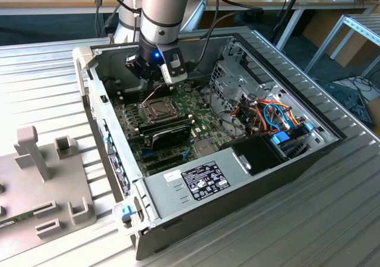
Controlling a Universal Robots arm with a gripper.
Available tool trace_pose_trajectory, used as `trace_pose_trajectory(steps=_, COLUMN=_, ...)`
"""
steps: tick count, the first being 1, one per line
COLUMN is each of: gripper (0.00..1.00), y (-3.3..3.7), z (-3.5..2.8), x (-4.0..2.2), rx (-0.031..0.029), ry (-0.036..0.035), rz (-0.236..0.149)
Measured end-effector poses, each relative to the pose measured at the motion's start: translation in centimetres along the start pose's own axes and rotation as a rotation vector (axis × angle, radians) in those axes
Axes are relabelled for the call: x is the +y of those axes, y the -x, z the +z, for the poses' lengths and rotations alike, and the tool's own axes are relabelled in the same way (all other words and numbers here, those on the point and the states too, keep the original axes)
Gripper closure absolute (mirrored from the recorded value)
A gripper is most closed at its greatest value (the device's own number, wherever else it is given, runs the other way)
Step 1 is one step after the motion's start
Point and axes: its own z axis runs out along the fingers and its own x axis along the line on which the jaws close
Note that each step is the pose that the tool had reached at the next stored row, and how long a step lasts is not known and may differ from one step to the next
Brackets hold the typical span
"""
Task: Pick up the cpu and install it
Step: 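Install the first cpu locking lever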
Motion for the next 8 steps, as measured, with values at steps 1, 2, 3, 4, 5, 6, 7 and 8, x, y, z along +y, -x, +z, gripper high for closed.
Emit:
trace_pose_trajectory(steps=1, gripper=0.89, y=0.01, z=0.11, x=-0.02, rx=0.0013, ry=0.0, rz=-0.008)
trace_pose_trajectory(steps=2, gripper=0.89, y=0.01, z=0.15, x=-0.03, rx=0.0021, ry=0.0001, rz=-0.012)
trace_pose_trajectory(steps=3, gripper=0.89, y=0.02, z=0.18, x=-0.04, rx=0.0029, ry=0.0006, rz=-0.017)
trace_pose_trajectory(steps=4, gripper=0.89, y=0.03, z=0.22, x=-0.05, rx=0.0052, ry=0.0023, rz=-0.026)
trace_pose_trajectory(steps=5, gripper=0.89, y=0.04, z=0.28, x=-0.05, rx=0.0063, ry=0.0034, rz=-0.031)
trace_pose_trajectory(steps=6, gripper=0.89, y=0.04, z=0.35, x=-0.06, rx=0.007, ry=0.0034, rz=-0.035)
trace_pose_trajectory(steps=7, gripper=0.89, y=0.06, z=0.47, x=-0.09, rx=0.0081, ry=0.003, rz=-0.041)
trace_pose_trajectory(steps=8, gripper=0.89, y=0.07, z=0.59, x=-0.11, rx=0.0087, ry=0.003, rz=-0.044)
